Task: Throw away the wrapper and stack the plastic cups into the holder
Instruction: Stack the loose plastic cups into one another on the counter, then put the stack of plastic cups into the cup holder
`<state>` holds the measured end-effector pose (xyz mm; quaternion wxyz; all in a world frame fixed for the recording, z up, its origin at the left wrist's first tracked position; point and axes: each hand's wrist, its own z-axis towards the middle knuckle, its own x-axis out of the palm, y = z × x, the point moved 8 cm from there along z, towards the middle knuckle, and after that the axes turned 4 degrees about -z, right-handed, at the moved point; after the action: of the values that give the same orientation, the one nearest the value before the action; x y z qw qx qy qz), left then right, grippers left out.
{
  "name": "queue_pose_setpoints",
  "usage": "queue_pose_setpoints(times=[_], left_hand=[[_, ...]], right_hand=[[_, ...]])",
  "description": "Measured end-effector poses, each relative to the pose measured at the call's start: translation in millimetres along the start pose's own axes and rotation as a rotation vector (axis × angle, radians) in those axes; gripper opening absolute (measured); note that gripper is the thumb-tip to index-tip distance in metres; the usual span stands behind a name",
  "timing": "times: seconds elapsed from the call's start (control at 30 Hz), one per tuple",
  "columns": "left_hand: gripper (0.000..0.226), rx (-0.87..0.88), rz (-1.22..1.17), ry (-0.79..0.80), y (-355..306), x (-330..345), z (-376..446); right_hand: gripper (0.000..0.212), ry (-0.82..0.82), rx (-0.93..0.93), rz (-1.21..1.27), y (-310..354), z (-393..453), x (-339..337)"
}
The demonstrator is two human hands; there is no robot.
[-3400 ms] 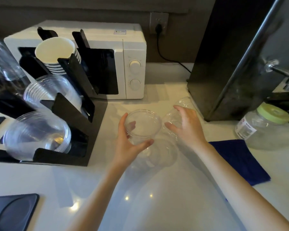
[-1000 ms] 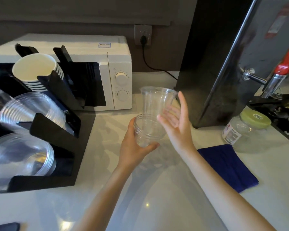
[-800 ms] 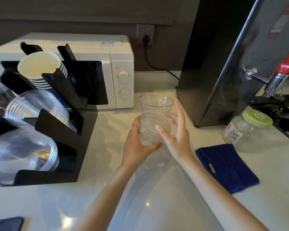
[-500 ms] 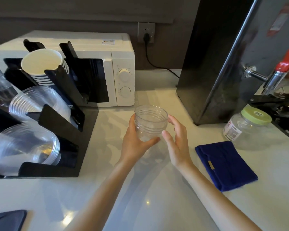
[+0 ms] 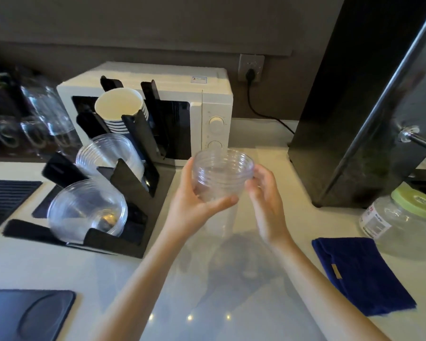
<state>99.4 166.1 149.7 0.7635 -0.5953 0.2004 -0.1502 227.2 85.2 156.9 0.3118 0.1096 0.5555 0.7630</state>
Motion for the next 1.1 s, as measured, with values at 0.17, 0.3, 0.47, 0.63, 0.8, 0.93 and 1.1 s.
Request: queue_pose_setpoints(times=[0.17,0.3,0.47,0.63,0.8,0.93,1.1], left_hand=[[0.103,0.154,-0.017,-0.144,-67,-53,-16],[0.087,0.239,-0.039,-0.231,-104,-94,-34],[0.083,0.257,0.089,-0.343,-133,-144,-59],[0.101,0.243,0.177,-0.356,-132,-184,-72],[0.103,0.189,0.236,-0.313,-113,-201,-81],[0.108,0.178,0.122,-0.303,-102,-210,-80],[0.105,0.183,0.069,-0.287,-101,-214,-74]], right_hand=[[0.049,0.065,-0.163,0.123,71,12,33],[0.048,0.129,-0.250,0.157,124,14,60],[0.061,0.251,-0.357,0.206,172,6,98],[0.049,0.364,-0.441,0.217,178,-7,136],[0.057,0.392,-0.449,0.114,158,-19,158],[0.053,0.384,-0.517,0.029,155,-27,164],[0.051,0.373,-0.542,0.006,157,-24,168]])
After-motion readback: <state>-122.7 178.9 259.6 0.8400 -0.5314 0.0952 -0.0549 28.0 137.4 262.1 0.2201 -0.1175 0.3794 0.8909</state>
